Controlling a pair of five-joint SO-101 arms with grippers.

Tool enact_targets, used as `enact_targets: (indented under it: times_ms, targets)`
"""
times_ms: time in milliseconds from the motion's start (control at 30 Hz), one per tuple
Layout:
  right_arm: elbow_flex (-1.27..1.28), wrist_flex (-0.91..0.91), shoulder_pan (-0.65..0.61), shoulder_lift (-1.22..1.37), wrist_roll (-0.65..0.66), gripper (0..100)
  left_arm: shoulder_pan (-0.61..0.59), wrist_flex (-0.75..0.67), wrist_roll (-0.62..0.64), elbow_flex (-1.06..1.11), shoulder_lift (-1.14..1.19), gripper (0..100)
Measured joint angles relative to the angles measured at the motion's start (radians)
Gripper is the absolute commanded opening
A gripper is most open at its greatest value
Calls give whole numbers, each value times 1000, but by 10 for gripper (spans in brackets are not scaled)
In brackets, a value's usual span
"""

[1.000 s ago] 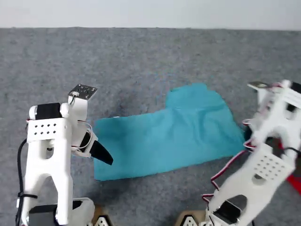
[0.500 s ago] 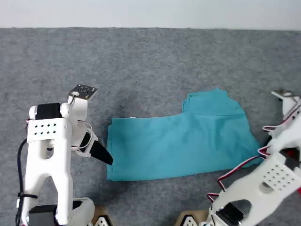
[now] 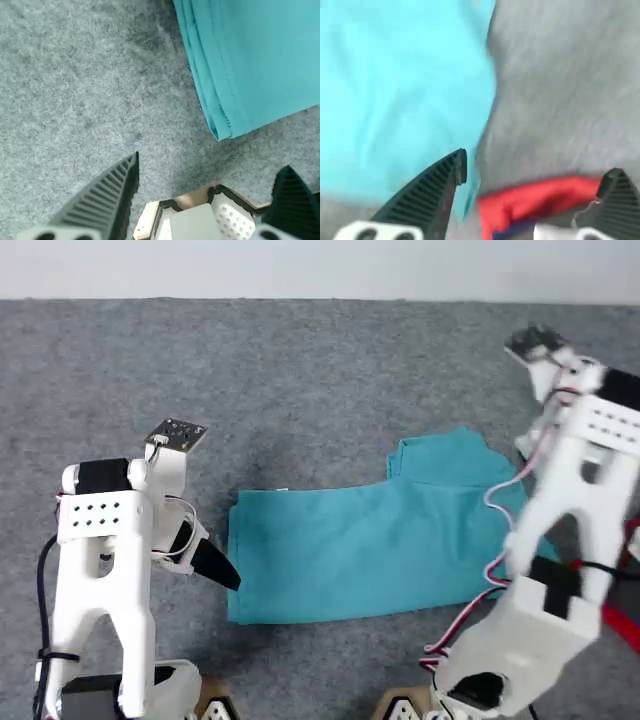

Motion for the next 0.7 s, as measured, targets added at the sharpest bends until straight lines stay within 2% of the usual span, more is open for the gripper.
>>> enact_targets:
  times_ms: [133, 300, 500, 700]
  targets:
    - [0, -164, -83, 77, -107, 329, 0, 0, 0, 0, 0, 400]
    - [0, -295, -150, 215, -129, 311, 0, 0, 0, 0, 0, 400]
    - [-12, -316, -212, 362, -129, 311, 0, 0, 0, 0, 0, 400]
    - [-216, -261, -210, 525, -130, 310, 0, 0, 0, 0, 0, 400]
